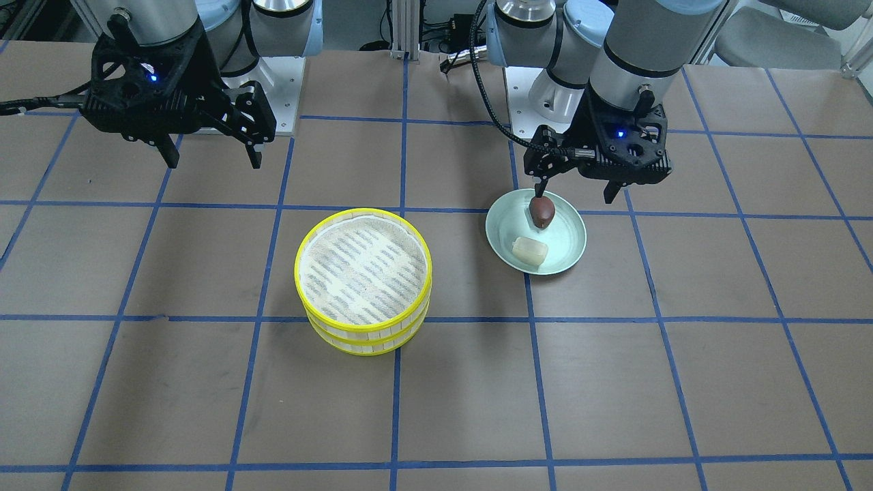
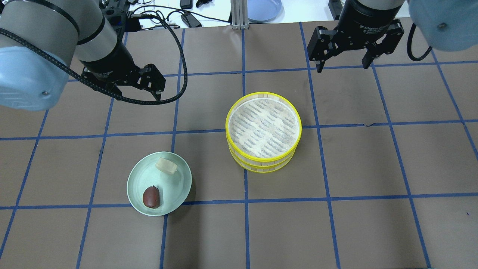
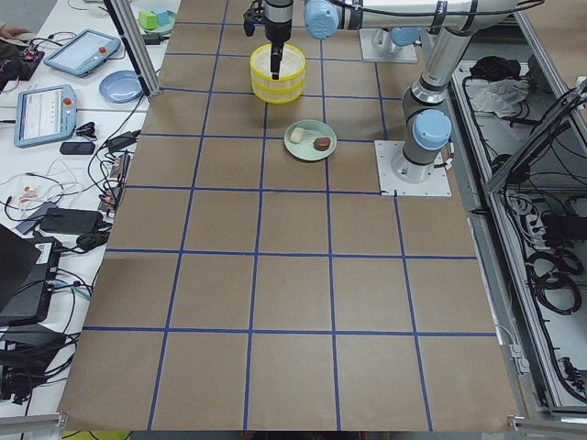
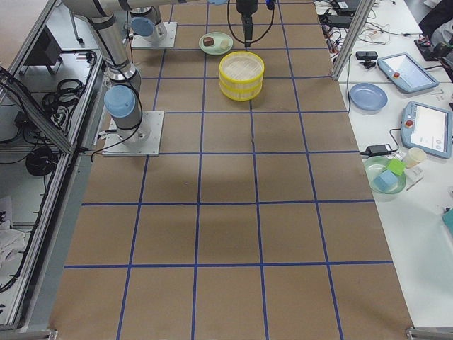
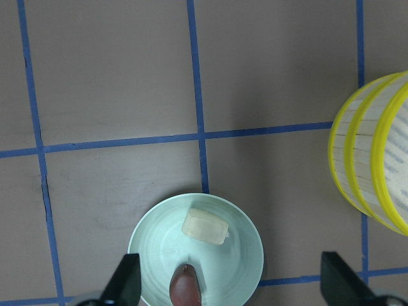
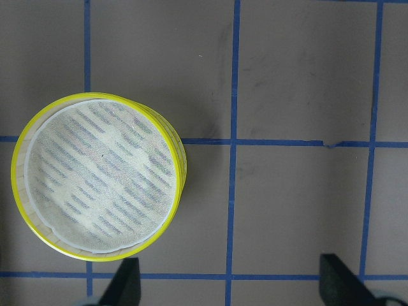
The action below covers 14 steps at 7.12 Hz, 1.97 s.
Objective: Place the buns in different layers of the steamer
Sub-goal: 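Move the right gripper to the steamer rim while the left approaches the bowl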
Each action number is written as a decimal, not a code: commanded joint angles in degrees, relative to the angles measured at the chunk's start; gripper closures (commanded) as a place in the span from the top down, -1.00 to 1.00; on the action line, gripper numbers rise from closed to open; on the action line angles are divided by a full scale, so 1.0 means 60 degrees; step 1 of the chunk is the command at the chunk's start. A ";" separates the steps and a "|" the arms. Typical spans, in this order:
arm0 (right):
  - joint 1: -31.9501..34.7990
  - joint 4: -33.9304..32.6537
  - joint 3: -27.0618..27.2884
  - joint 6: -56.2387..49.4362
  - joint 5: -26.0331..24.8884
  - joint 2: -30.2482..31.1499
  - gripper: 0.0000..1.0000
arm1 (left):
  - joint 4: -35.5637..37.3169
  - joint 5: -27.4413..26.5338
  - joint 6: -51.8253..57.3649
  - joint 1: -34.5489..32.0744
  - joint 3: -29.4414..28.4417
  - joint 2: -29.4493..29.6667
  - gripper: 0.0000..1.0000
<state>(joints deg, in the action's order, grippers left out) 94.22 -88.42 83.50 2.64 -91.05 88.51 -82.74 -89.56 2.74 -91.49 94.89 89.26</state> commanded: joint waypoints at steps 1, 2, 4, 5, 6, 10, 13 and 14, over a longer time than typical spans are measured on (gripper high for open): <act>0.0000 0.0000 0.0000 -0.0014 0.0000 0.0000 1.00 | 0.0021 -0.0001 0.0085 0.0014 -0.0009 -0.0008 1.00; 0.0000 0.0000 0.0000 -0.0015 0.0000 0.0000 1.00 | -0.0008 -0.0044 -0.0046 0.0000 0.0006 0.0064 1.00; 0.0000 0.0000 0.0000 0.0000 0.0000 0.0000 1.00 | -0.0037 -0.0132 0.0113 0.0043 0.0006 0.0079 1.00; 0.0015 0.0015 0.0014 0.0000 0.0058 0.0000 1.00 | -0.0124 -0.0176 0.0114 0.0044 0.0006 0.0065 1.00; 0.0015 0.0029 0.0058 0.0000 0.0073 0.0000 1.00 | -0.0096 -0.0147 0.0114 0.0058 -0.0009 0.0022 1.00; 0.0044 -0.0950 0.2119 0.0161 0.0117 -0.0291 1.00 | -0.0052 -0.0147 0.0114 0.0234 0.0370 0.0226 1.00; 0.0073 -0.2909 0.2358 0.0161 0.0117 -0.2851 1.00 | -0.0023 -0.0030 0.0071 0.0864 0.0911 0.0576 1.00; 0.0102 -0.3002 0.2358 0.0161 0.0117 -0.2929 1.00 | -0.0008 0.0014 0.0056 0.0864 0.1117 0.0897 1.00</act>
<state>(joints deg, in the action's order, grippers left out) 94.65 -104.21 97.54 3.60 -90.35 73.29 -82.92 -89.82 3.25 -86.60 100.03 92.75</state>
